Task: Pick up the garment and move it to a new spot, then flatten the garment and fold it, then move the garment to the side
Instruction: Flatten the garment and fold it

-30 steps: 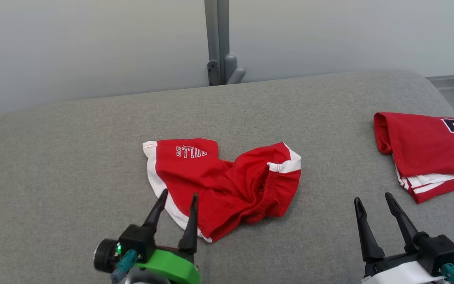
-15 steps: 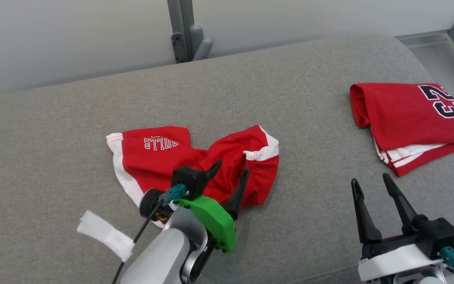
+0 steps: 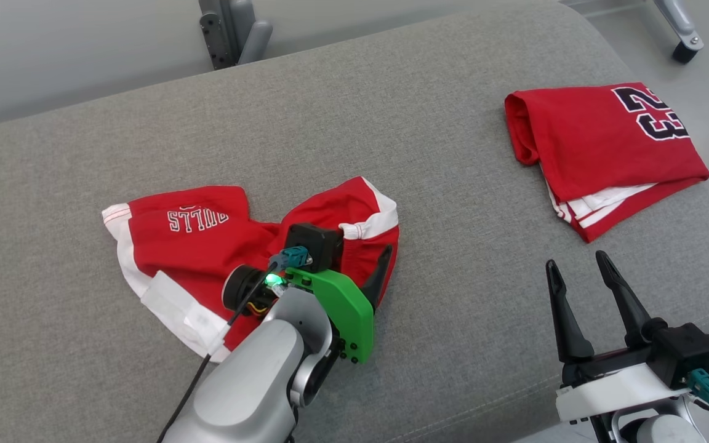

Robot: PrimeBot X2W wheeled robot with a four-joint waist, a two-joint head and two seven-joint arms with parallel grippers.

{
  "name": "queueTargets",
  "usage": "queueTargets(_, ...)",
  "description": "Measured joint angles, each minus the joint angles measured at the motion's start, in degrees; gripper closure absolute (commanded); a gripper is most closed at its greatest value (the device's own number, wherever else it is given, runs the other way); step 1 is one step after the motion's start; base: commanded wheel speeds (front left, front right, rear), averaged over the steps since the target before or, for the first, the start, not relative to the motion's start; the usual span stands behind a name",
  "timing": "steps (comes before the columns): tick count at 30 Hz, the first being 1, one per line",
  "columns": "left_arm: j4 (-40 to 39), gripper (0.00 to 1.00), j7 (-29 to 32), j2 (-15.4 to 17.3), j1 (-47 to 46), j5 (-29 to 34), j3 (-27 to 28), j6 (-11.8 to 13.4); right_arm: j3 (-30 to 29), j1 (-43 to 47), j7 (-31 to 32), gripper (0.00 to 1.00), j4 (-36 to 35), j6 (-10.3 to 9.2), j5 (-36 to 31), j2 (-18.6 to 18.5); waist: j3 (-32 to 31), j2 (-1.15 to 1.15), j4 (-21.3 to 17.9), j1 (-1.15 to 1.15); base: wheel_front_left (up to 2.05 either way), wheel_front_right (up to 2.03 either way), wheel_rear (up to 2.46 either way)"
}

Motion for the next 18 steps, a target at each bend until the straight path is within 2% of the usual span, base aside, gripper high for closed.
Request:
queueTargets(3, 0.4, 0.0, 0.2, 0.0, -0.6, -0.8, -0.2, 1.0, -0.1, 0.0, 0.0, 0.0, 0.0, -0.01, 0.0, 0.1, 0.3, 0.0, -0.6, 0.0, 0.0, 0.0, 0.0)
queueTargets(5, 0.4, 0.15, 0.2, 0.0, -0.9, -1.4, -0.4, 1.2, -0.1, 0.0, 0.0, 0.0, 0.0, -0.01, 0.0, 0.2, 0.4, 0.0, -0.7, 0.0, 0.0, 0.0, 0.0)
queueTargets(7, 0.1, 0.38, 0.2, 0.0, -1.1, -2.3, -0.6, 1.3, 0.0, 0.0, 0.0, 0.0, 0.0, -0.01, 0.0, 0.4, 0.4, 0.0, -0.8, 0.0, 0.0, 0.0, 0.0)
queueTargets(10, -0.8, 0.57, 0.1, 0.0, -1.9, -4.0, -0.9, 1.4, 0.2, -0.2, 0.0, 0.0, 0.2, -0.01, 0.0, 0.5, 0.3, 0.0, -0.9, 0.0, 0.0, 0.0, 0.0)
queueTargets(11, -1.2, 0.71, 0.2, 0.0, -2.4, -4.5, -1.1, 1.4, 0.3, -0.2, 0.0, 0.0, 0.2, -0.01, 0.0, 0.5, 0.2, 0.0, -1.0, 0.0, 0.0, 0.0, 0.0)
queueTargets(12, -1.3, 0.99, 0.4, 0.0, -3.0, -4.4, -1.5, 1.3, 0.5, -0.2, 0.0, 0.0, 0.4, -0.01, 0.0, 0.5, 0.1, 0.0, -1.0, 0.0, 0.0, 0.0, 0.0)
queueTargets(18, -1.7, 1.0, 1.3, 1.2, -7.2, -3.8, -1.6, 0.4, 0.9, -0.2, 0.0, 0.0, 0.8, -0.01, 0.0, 0.7, -1.2, 0.0, -1.7, 0.0, 0.0, 0.0, 0.0)
